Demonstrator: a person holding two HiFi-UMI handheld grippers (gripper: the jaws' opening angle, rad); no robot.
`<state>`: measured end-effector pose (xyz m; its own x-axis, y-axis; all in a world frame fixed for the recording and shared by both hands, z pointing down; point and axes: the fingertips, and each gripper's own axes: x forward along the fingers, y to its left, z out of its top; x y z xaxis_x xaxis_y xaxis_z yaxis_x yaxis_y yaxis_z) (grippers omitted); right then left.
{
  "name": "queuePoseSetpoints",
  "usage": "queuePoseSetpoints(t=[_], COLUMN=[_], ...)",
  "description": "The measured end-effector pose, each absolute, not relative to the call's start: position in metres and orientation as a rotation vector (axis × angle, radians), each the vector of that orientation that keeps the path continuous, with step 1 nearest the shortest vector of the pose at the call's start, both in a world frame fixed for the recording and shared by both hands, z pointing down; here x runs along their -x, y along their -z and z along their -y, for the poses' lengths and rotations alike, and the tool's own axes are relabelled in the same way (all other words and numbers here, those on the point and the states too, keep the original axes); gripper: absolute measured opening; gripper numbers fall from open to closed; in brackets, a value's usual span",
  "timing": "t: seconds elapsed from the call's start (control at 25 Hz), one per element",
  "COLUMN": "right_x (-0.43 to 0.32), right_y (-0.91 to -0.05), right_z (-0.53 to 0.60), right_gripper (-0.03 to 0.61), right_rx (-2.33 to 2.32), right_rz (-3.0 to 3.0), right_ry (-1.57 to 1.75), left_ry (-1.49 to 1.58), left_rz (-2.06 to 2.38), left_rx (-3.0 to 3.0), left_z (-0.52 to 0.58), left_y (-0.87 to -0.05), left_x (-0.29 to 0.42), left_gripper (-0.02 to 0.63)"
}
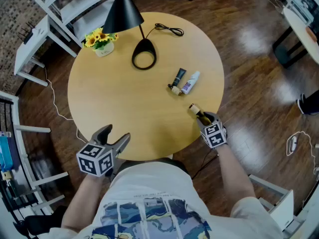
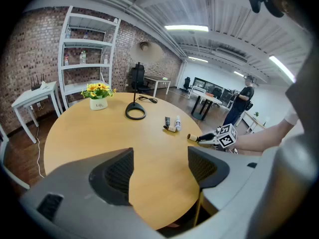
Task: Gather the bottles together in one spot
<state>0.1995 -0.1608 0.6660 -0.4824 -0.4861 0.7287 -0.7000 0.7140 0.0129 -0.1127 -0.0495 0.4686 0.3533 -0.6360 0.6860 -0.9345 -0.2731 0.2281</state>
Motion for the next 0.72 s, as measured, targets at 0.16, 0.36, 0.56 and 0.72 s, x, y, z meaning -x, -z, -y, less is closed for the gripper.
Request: queuePoseSetpoints(t=[0.16,0.36,0.56,0.72], right_x=[-0.196,-0.195,-0.175,-0.146], right_y=[-0.665,-0.661,-0.639,-0.613], right_z=[0.164,0.158,0.151,0.146], right_gripper=[0.144,0.074,0.074,0.074], right_rx=[-0.883,-0.9,-0.842,-0.756], right_rz=[2.196,2.2,2.232,2.278], right_ry=[-0.358,-0.359,-0.374,-0.362], left_ry=[-0.65,-0.671,-0.732,-0.811], left_rz=[1.322,1.295,1.26,1.197], left_rx=[-2.033,-2.074,-2.136,-2.218], left_z=[0.058,0.068,0.069,0.066], left_y=[-0.472,-0.474,-0.48,-0.494], left_x=[0.105,0.095,0.082,0.067], left_gripper=[0.322,0.322,0.322,0.321])
